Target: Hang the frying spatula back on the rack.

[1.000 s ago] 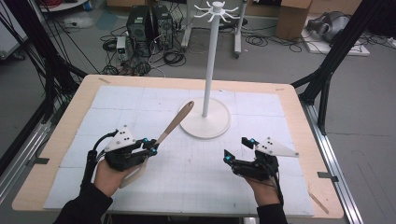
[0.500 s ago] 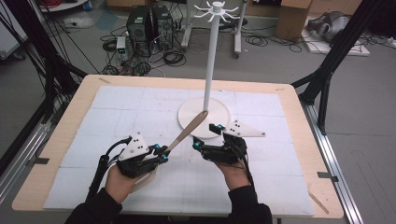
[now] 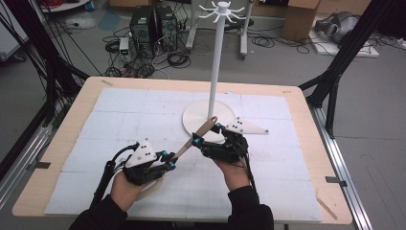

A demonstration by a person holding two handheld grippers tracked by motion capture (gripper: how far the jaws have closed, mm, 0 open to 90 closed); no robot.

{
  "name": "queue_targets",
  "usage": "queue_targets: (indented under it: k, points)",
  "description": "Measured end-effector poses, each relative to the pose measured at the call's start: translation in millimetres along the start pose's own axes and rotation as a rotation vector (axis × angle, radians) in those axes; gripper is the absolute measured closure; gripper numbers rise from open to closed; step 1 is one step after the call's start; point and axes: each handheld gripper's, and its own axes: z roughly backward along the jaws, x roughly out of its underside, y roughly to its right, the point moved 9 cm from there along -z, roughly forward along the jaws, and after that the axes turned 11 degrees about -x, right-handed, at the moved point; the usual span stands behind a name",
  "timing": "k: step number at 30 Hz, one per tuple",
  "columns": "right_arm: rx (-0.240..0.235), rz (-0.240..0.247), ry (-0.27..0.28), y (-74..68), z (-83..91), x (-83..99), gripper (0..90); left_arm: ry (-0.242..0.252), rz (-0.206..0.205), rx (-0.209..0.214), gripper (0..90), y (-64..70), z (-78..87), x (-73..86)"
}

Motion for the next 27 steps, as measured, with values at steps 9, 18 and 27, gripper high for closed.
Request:
queue_targets:
  k: [9, 18, 27]
  points:
    - [0.007, -0.018, 0.005, -2.7, -2.4, -13.4, 41.2, 0.011, 0.017, -0.012, 77.7, -1.9, 2.8, -3.1]
    - [0.020, -0.051, 0.016, -8.3, -2.7, -30.1, 57.0, 0.039, 0.026, -0.029, 77.6, -2.9, 7.6, -9.6]
    - [-0.013, -0.045, 0.038, -18.9, -4.4, -40.6, 62.6, 0.054, 0.042, -0.014, 77.5, -3.3, 10.5, -13.2]
